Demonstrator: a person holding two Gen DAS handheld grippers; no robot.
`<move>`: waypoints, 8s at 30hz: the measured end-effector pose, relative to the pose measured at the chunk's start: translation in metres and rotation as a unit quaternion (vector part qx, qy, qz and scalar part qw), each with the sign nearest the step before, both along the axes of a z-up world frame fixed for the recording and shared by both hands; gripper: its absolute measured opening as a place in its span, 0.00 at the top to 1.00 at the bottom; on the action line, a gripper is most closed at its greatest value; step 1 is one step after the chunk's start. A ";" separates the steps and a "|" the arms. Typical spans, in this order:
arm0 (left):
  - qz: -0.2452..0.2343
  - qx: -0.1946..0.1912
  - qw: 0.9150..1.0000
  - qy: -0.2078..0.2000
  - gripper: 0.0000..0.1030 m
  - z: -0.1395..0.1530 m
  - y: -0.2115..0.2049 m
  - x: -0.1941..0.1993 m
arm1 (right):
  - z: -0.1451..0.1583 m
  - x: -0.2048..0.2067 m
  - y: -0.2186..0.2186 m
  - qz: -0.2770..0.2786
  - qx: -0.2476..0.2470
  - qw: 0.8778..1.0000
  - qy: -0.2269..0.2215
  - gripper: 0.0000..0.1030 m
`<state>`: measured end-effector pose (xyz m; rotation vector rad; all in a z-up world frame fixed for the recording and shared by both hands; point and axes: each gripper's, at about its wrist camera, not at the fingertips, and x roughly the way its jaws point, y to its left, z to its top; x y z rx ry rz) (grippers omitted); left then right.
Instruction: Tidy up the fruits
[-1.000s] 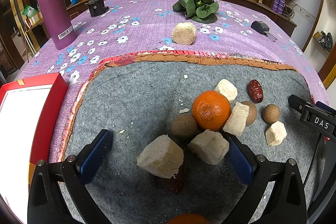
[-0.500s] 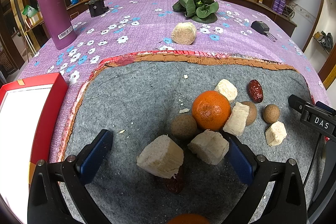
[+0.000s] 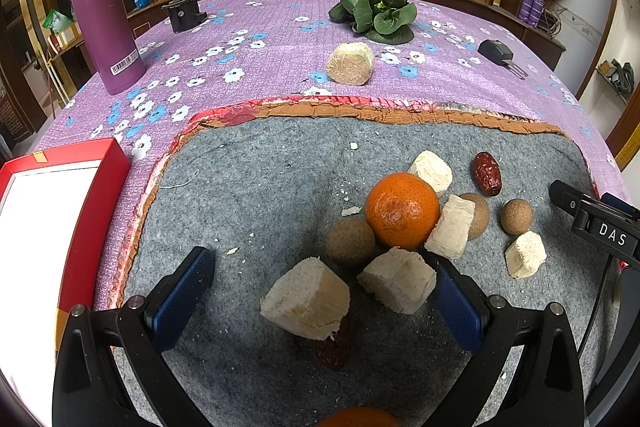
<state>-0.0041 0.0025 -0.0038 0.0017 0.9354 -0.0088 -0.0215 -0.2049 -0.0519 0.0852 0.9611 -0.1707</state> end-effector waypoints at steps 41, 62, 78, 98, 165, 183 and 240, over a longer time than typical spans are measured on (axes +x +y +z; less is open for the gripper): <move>0.000 0.000 1.000 0.000 0.01 0.000 0.000 0.000 | 0.000 0.000 0.000 0.000 -0.001 1.000 0.000 0.00; 0.000 0.000 1.000 0.000 0.01 0.000 0.000 0.000 | 0.000 -0.001 0.000 -0.004 -0.001 1.000 0.000 0.00; -0.051 0.049 0.989 -0.133 0.00 0.081 0.061 -0.130 | 0.099 0.007 0.086 0.323 0.222 0.919 -0.031 0.01; -0.112 0.054 0.990 -0.068 0.01 0.039 0.015 -0.116 | 0.020 0.054 0.092 0.296 0.403 0.843 0.198 0.28; 0.044 0.000 0.997 -0.067 0.70 0.071 0.165 -0.172 | 0.062 -0.039 0.269 0.495 0.339 0.792 0.115 0.65; 0.151 0.009 0.986 -0.066 0.32 0.047 0.226 -0.192 | 0.052 -0.093 0.381 0.483 0.231 0.836 0.124 0.63; 0.192 0.131 0.963 -0.135 0.17 0.088 0.175 -0.332 | 0.029 -0.121 0.012 0.239 0.354 0.896 -0.117 0.24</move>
